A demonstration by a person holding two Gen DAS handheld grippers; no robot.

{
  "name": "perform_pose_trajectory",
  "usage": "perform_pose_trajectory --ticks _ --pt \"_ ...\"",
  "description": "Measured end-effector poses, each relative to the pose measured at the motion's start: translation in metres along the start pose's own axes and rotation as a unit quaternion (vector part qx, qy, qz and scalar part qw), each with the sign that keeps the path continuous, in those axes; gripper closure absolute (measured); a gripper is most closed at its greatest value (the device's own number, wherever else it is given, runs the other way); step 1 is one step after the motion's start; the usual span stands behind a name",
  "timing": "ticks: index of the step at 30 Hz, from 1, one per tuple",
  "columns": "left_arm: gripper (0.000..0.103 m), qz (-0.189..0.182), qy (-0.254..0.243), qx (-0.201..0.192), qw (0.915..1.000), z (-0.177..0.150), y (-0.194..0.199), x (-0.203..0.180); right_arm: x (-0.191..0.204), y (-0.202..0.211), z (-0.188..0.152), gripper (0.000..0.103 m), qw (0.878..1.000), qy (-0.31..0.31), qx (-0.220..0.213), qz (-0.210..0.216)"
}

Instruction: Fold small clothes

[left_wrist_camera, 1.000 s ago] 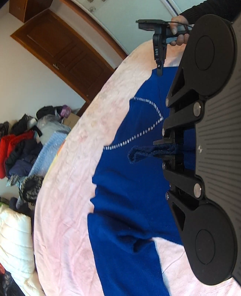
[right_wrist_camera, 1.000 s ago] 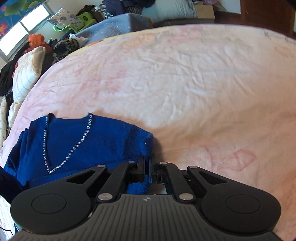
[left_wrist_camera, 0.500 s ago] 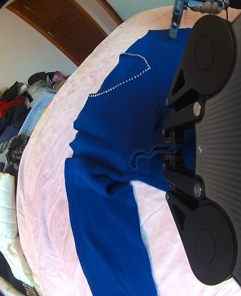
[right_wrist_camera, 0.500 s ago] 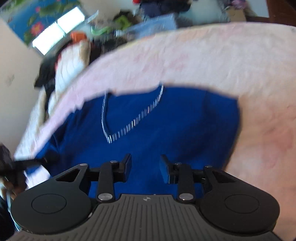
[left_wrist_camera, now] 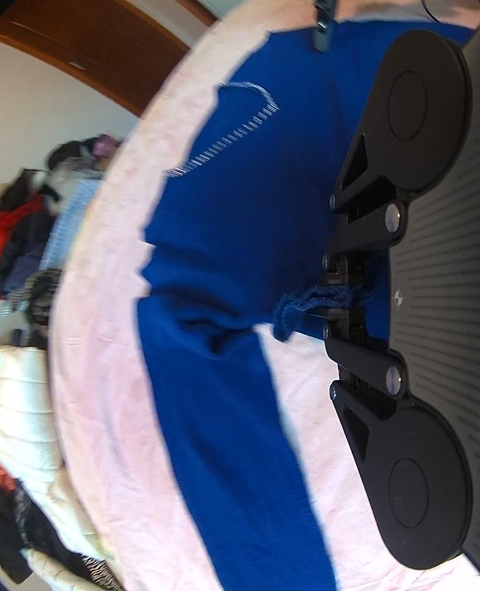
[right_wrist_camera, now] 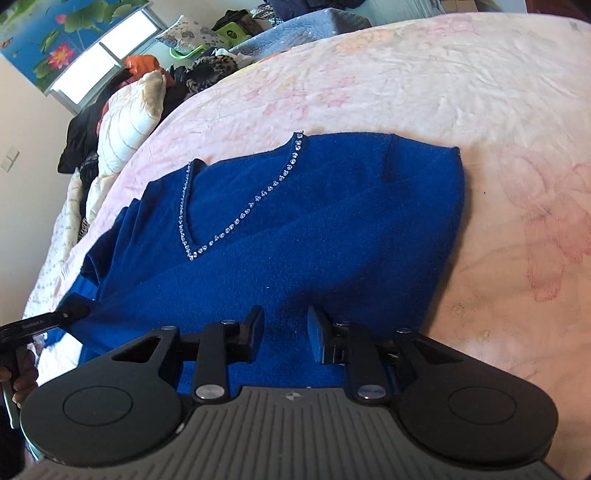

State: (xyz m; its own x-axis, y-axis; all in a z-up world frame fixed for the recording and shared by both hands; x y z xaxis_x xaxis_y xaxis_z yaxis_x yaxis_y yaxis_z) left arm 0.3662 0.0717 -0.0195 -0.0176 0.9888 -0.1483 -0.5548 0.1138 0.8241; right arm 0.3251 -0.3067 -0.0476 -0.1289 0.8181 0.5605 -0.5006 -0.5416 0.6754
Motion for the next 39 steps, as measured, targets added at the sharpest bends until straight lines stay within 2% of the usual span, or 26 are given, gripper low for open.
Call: perform_pose_trajectory --ticks 3,4,5,6,7,8,10,11,12,14,16,18,19,20,22,24,27,28,30,31,32,33,35,37,39 --pt "0.093 -0.028 0.014 -0.002 0.9995 -0.004 0.004 0.011 -0.002 0.001 0.0 0.073 1.0 0.0 0.001 0.003" --pt "0.087 -0.037 0.021 -0.006 0.9991 -0.004 0.009 0.017 -0.003 0.001 0.0 0.073 1.0 0.0 0.002 0.006" --pt "0.071 -0.042 0.027 -0.013 0.9987 -0.004 0.016 0.023 -0.005 0.002 0.001 0.073 1.0 -0.001 0.002 0.008" --pt "0.061 -0.04 0.037 -0.025 0.9982 -0.005 0.024 0.031 -0.005 0.002 0.001 0.073 1.0 -0.004 0.003 0.01" --pt "0.036 -0.032 0.052 -0.046 0.997 -0.007 0.034 0.043 -0.006 0.002 0.001 0.073 1.0 -0.005 0.002 0.012" --pt "0.023 -0.018 0.074 -0.074 0.9943 -0.01 0.045 0.055 -0.006 0.001 0.001 0.073 1.0 -0.005 0.002 0.013" --pt "0.023 0.02 0.136 -0.121 0.9831 -0.016 0.062 0.087 -0.006 0.001 0.0 0.073 1.0 -0.006 0.001 0.015" --pt "0.023 0.034 0.182 -0.13 0.974 -0.019 0.067 0.107 -0.006 0.002 0.0 0.073 1.0 -0.005 0.001 0.016" --pt "0.023 0.045 0.241 -0.134 0.9601 -0.024 0.071 0.131 -0.006 0.001 0.0 0.073 1.0 -0.005 0.001 0.017" --pt "0.023 0.074 0.345 -0.139 0.9252 -0.036 0.075 0.172 -0.007 0.001 0.001 0.073 1.0 -0.009 0.002 0.017" --pt "0.023 0.122 0.432 -0.125 0.885 -0.049 0.074 0.206 -0.003 0.001 0.003 0.073 1.0 -0.006 0.007 0.008" --pt "0.023 0.119 0.49 -0.126 0.8546 -0.063 0.073 0.231 0.006 0.003 0.007 0.069 1.0 -0.005 0.014 -0.014" --pt "0.023 0.105 0.506 -0.132 0.846 -0.068 0.074 0.238 0.014 0.005 0.008 0.061 1.0 0.0 0.011 -0.023" --pt "0.023 0.096 0.512 -0.135 0.843 -0.07 0.076 0.242 0.022 0.008 0.009 0.057 1.0 0.011 0.002 -0.023" --pt "0.023 0.096 0.508 -0.137 0.8448 -0.067 0.076 0.24 0.038 0.012 0.009 0.046 0.999 0.032 -0.016 -0.011" --pt "0.023 0.092 0.514 -0.154 0.8389 -0.068 0.077 0.237 0.051 0.013 0.012 0.045 0.999 0.045 -0.025 -0.01" --pt "0.023 0.09 0.516 -0.146 0.8394 -0.066 0.073 0.241 0.059 0.005 0.014 0.044 0.999 0.041 -0.007 0.009" --pt "0.024 0.091 0.519 -0.146 0.837 -0.064 0.071 0.241 0.06 0.0 0.014 0.044 0.999 0.045 0.003 0.005" --pt "0.024 0.095 0.512 -0.15 0.8404 -0.058 0.067 0.243 0.062 -0.012 0.01 0.043 0.998 0.051 0.024 -0.015" --pt "0.031 0.103 0.506 -0.15 0.8435 -0.056 0.066 0.242 0.06 -0.017 0.007 0.043 0.998 0.049 0.035 -0.023" --pt "0.05 0.114 0.499 -0.145 0.8467 -0.054 0.065 0.241 0.058 -0.023 0.004 0.043 0.998 0.045 0.044 -0.029" --pt "0.061 0.121 0.493 -0.14 0.8502 -0.052 0.063 0.24 0.057 -0.023 0.002 0.044 0.998 0.049 0.039 -0.029" --pt "0.094 0.118 0.48 -0.135 0.859 -0.051 0.058 0.241 0.058 -0.022 0.0 0.041 0.998 0.052 0.039 -0.025" --pt "0.097 0.121 0.468 -0.133 0.8655 -0.05 0.055 0.241 0.061 -0.019 0.002 0.041 0.998 0.047 0.035 -0.03" --pt "0.098 0.138 0.446 -0.144 0.8723 -0.046 0.057 0.234 0.071 -0.014 0.003 0.039 0.998 0.06 0.011 -0.031"
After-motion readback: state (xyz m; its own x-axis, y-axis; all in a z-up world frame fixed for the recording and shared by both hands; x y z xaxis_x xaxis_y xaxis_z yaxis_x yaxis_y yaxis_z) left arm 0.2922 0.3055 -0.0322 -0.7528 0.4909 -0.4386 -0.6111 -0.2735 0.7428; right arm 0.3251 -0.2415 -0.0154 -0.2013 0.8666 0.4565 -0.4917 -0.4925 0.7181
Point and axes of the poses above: each gripper's, at about its wrist camera, not at the fingertips, and y roughly against the way its jaws point, x to its left, z to its top, the point moved 1 cm from there along -y, roughly the way its jaws point, and after that the axes turned 5 degrees about z, right-handed, at the moved point
